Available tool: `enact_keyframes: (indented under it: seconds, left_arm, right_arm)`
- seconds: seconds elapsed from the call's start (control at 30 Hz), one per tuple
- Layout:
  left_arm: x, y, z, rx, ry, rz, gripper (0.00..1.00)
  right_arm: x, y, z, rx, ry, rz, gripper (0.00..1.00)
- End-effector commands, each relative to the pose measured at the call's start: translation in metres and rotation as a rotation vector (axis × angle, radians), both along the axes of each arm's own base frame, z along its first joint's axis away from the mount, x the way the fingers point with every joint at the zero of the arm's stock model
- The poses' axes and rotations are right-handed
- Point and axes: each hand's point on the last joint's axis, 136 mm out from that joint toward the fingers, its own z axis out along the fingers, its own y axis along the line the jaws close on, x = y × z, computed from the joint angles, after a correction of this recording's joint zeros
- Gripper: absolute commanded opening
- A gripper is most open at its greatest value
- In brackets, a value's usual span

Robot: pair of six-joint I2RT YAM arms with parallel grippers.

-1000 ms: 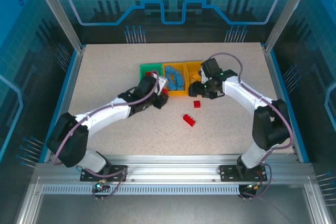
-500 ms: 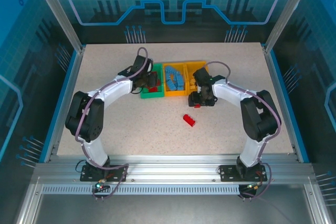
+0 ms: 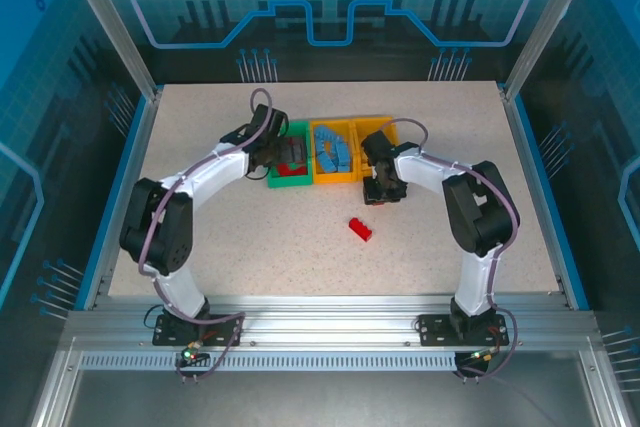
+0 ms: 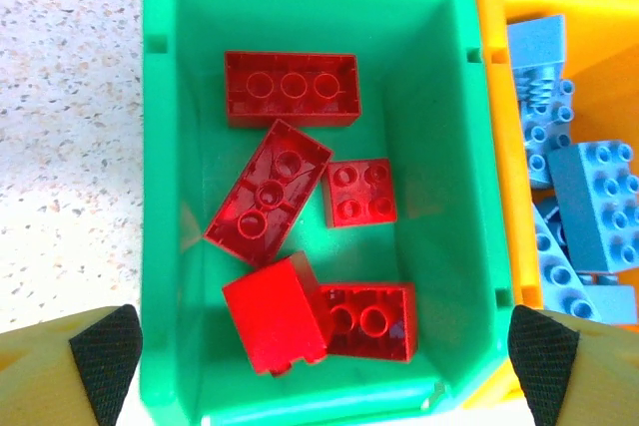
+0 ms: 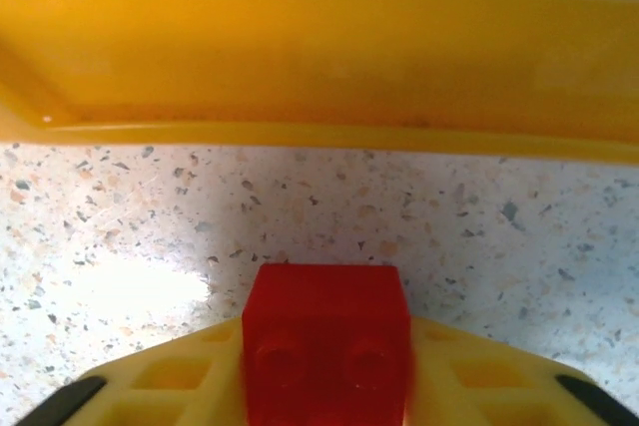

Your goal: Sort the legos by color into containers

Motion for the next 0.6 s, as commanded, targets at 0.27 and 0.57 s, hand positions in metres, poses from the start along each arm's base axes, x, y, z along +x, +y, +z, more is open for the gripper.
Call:
enact_keyframes:
  seconds: [0.27, 0.57]
  left_arm:
    - [-0.052, 0.024, 0.021, -0.051, -0.077, 0.075, 0.99]
    - [-0.092, 0.039, -0.015, -0.086, -0.049, 0.131, 0.99]
  right_arm:
    - [0.004, 0.051, 0.066, 0.124, -0.104, 0.106, 0.21]
    - [0.045, 0.166, 0.148, 0.611, -0.128, 0.212, 0.24]
